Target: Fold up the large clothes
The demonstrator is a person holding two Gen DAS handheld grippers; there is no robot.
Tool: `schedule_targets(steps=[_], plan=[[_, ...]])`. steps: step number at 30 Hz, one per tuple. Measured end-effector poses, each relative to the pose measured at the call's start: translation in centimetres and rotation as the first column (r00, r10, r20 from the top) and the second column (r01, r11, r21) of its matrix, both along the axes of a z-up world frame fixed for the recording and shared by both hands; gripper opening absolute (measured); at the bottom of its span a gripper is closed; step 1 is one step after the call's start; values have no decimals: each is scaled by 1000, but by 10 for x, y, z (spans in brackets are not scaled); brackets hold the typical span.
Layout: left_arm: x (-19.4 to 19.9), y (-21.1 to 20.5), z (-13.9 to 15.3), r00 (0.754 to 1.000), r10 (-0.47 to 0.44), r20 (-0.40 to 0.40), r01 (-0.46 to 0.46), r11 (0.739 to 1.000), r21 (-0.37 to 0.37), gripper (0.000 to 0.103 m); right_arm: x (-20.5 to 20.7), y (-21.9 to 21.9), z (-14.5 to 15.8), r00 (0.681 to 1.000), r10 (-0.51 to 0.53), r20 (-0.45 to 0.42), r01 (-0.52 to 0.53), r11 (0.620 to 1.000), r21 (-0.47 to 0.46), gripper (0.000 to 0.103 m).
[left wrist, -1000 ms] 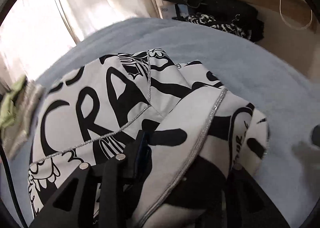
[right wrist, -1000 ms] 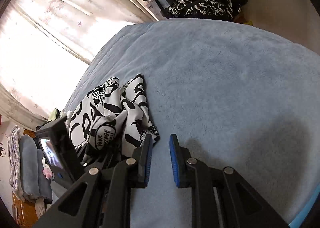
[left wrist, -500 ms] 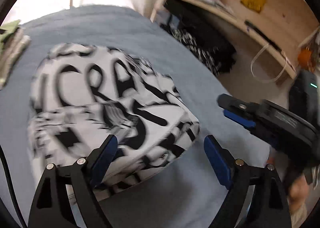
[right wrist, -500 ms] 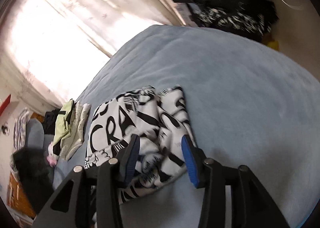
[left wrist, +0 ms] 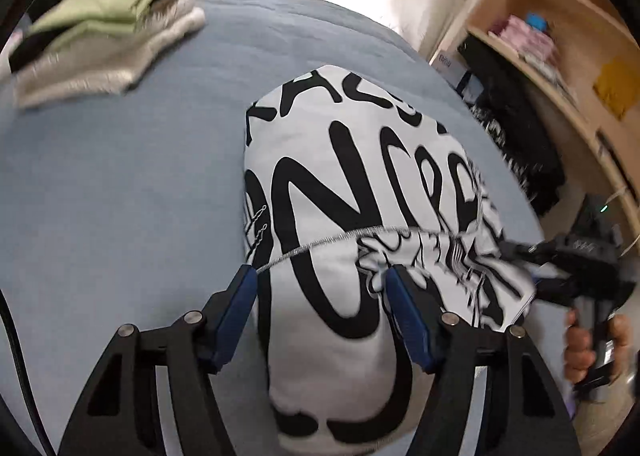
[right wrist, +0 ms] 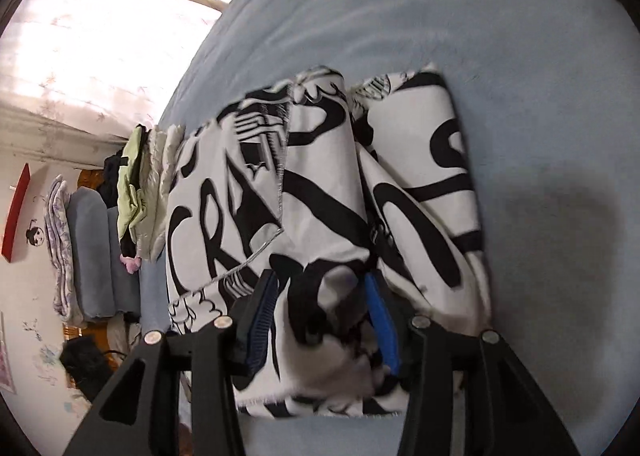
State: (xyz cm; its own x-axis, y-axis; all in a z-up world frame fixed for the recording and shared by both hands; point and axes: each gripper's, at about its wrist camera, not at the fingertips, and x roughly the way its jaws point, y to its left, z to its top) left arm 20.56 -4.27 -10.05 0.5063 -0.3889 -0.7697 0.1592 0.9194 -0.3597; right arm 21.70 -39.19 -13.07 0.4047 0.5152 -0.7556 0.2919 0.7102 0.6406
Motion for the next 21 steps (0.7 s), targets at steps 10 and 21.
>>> schedule_targets(steps=[10, 21], plan=[[18, -27, -21, 999, -35, 34, 32, 996, 81, 70, 5, 16, -8, 998, 63, 21, -62, 996, -64, 45], [3, -59, 3, 994, -81, 76, 70, 988, 138, 68, -77, 17, 78, 919, 37, 393, 48, 978, -203, 7]])
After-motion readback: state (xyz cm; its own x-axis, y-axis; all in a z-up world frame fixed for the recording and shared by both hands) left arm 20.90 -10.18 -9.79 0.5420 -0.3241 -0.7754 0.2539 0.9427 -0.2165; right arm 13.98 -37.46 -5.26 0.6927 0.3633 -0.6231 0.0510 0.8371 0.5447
